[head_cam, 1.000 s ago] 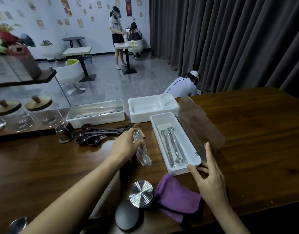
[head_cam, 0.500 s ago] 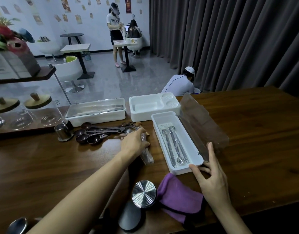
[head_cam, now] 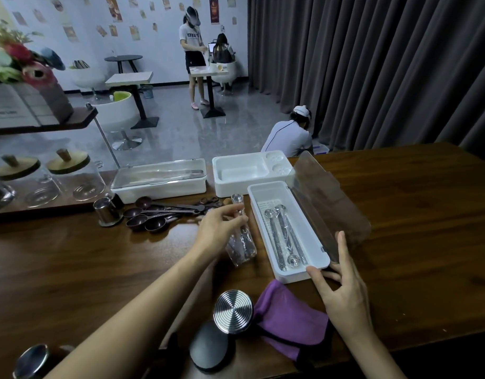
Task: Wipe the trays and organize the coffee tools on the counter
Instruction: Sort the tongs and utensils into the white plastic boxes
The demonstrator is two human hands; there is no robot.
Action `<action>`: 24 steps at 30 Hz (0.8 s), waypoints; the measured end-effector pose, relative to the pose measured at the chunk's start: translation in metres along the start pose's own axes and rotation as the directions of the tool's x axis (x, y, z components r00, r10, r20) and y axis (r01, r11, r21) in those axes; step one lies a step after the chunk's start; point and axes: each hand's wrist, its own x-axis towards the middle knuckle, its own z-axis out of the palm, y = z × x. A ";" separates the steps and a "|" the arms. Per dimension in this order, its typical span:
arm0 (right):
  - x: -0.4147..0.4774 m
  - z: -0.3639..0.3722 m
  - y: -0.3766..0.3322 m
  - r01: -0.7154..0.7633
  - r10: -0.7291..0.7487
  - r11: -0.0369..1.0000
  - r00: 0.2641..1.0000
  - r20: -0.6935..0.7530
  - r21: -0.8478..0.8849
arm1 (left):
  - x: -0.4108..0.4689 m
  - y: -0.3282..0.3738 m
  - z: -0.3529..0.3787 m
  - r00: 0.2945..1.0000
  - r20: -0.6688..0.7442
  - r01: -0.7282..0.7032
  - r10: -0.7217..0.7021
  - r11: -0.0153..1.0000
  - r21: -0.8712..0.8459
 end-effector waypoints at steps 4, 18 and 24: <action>0.001 0.001 0.001 0.003 -0.003 1.000 1.000 -0.014 0.011 | -0.001 0.022 0.014 0.998 0.021 -0.051 0.052 0.996 -0.073; 0.000 0.000 0.000 -0.006 0.006 1.000 1.000 0.003 -0.019 | 0.018 0.029 0.079 0.972 0.131 -0.236 0.196 0.827 0.510; 0.000 0.000 0.000 -0.019 0.019 0.999 1.000 0.000 -0.029 | 0.018 0.033 0.080 0.967 0.206 -0.249 0.153 0.752 0.610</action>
